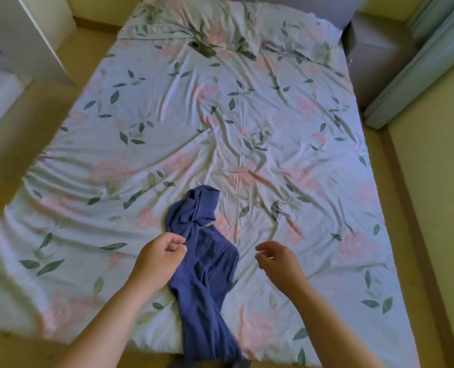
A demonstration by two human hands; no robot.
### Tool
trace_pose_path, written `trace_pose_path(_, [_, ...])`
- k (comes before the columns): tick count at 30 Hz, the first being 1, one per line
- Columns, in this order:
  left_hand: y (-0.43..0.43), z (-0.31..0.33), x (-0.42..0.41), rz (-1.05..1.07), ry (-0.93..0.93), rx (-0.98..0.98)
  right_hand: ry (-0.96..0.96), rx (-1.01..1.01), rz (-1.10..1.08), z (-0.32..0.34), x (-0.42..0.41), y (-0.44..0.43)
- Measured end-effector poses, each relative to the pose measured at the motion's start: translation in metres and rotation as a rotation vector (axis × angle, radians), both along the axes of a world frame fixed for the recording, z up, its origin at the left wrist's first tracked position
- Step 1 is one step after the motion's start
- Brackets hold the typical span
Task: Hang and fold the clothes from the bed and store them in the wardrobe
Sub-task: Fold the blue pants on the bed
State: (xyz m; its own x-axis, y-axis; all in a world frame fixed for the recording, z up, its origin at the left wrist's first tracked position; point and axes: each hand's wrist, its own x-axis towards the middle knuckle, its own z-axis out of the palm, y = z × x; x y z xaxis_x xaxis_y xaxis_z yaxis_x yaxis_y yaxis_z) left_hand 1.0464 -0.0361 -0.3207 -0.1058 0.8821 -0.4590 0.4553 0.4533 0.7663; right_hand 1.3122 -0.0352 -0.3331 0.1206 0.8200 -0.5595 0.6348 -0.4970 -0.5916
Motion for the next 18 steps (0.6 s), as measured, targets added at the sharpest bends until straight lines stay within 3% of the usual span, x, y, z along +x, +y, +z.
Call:
trace_pose_path(9, [0.01, -0.083, 0.009, 0.056, 0.028, -0.096, -0.106, -0.113, 0.209, -0.111, -0.004, 0.061])
trace_pose_path(18, [0.024, -0.154, 0.014, 0.039, 0.085, -0.141, -0.153, -0.22, 0.214, -0.211, -0.004, 0.088])
